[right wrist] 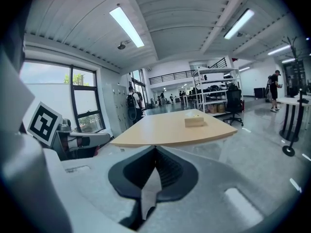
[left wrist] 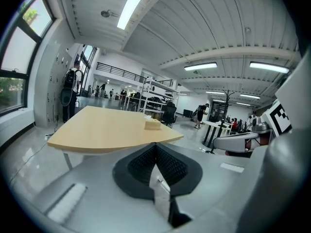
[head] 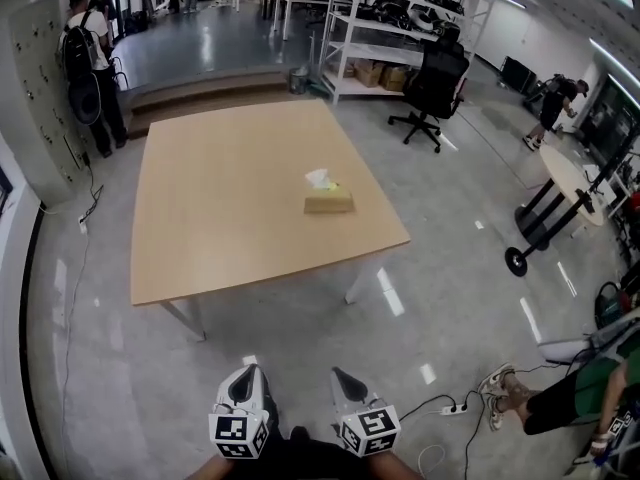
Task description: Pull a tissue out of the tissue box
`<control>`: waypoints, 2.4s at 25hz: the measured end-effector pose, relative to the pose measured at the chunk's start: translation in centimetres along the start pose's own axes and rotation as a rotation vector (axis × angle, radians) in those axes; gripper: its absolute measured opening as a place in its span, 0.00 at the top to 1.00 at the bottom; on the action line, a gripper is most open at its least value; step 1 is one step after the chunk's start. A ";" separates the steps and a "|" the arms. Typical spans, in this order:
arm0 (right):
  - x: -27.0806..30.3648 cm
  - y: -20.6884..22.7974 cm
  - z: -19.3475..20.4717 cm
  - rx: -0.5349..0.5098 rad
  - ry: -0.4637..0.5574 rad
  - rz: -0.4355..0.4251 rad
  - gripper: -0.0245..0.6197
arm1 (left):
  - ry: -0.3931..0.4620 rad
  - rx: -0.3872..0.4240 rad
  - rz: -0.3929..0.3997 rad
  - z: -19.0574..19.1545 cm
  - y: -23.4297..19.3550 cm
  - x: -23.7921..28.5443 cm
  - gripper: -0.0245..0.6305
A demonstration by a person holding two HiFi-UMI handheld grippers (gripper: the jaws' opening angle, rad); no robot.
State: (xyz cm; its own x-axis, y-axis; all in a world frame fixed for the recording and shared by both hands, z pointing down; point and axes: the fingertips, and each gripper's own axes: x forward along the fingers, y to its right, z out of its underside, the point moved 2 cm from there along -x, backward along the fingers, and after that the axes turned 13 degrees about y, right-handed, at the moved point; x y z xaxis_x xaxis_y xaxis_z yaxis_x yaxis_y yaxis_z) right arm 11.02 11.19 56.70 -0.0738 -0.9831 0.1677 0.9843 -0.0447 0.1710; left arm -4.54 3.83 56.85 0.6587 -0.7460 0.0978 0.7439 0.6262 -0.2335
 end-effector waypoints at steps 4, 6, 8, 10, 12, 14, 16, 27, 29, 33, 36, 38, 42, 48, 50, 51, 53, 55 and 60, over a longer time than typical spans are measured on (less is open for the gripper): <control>5.0 1.3 -1.2 -0.016 -0.007 0.025 0.97 | -0.003 -0.017 0.016 -0.9 -2.6 4.6 0.93; 7.6 1.9 -2.4 -0.029 -0.006 0.033 0.97 | -0.003 -0.021 0.016 -1.7 -4.2 6.9 0.93; 9.9 2.5 -3.4 -0.041 -0.006 0.042 0.97 | 0.005 -0.016 0.022 -2.6 -5.4 9.0 0.93; 12.0 2.7 -4.6 -0.051 0.003 0.049 0.97 | 0.020 -0.002 0.031 -4.0 -6.7 11.0 0.93; 14.2 3.0 -5.6 -0.059 0.015 0.055 0.98 | 0.037 0.001 0.039 -5.2 -7.9 12.9 0.93; 16.1 3.3 -6.5 -0.074 0.025 0.059 0.97 | 0.052 -0.003 0.042 -6.1 -8.9 14.7 0.93; 17.9 3.6 -7.3 -0.088 0.036 0.063 0.97 | 0.064 -0.005 0.041 -6.7 -10.0 16.2 0.93; 24.0 5.7 -9.4 -0.131 0.054 0.074 0.97 | 0.091 -0.014 -0.006 -7.9 -14.3 20.5 0.93; 24.9 6.9 -9.3 -0.127 0.044 0.074 0.98 | 0.090 -0.014 -0.021 -7.9 -14.4 21.4 0.93; 27.7 10.1 -8.6 -0.107 0.031 0.068 0.97 | 0.089 -0.013 -0.063 -8.1 -14.9 24.1 0.93; 31.0 11.4 -9.8 -0.117 0.021 0.041 0.97 | 0.108 0.004 -0.092 -9.7 -16.0 26.5 0.93; 32.7 12.8 -11.0 -0.129 0.011 0.023 0.97 | 0.126 0.016 -0.100 -11.1 -15.5 28.4 0.93; 35.2 17.1 -11.6 -0.151 -0.032 -0.020 0.97 | 0.125 0.016 -0.134 -11.2 -13.4 32.3 0.93; 41.1 21.7 -11.1 -0.166 -0.113 -0.106 0.92 | 0.101 0.037 -0.211 -10.2 -12.6 36.8 0.93; 43.1 22.9 -10.5 -0.173 -0.152 -0.116 0.87 | 0.080 0.040 -0.241 -9.8 -12.7 37.7 0.93; 44.1 23.4 -10.1 -0.179 -0.174 -0.116 0.83 | 0.072 0.039 -0.254 -9.7 -13.0 38.0 0.93; 46.3 24.2 -9.0 -0.194 -0.224 -0.113 0.77 | 0.059 0.040 -0.278 -9.7 -13.6 38.5 0.93; 48.2 24.8 -7.5 -0.210 -0.281 -0.113 0.74 | 0.050 0.046 -0.294 -9.8 -14.0 38.9 0.93; 51.0 24.8 -4.2 -0.225 -0.423 -0.147 0.69 | 0.031 0.057 -0.306 -9.7 -14.1 39.9 0.93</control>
State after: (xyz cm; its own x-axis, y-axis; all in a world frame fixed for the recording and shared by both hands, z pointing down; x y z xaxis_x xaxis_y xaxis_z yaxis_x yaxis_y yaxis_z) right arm 32.38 -40.76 65.38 -0.2276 -0.8075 0.5441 0.9653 -0.2608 0.0167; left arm 10.11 -36.98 54.62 0.3996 -0.9081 0.1254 0.9130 0.3821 -0.1426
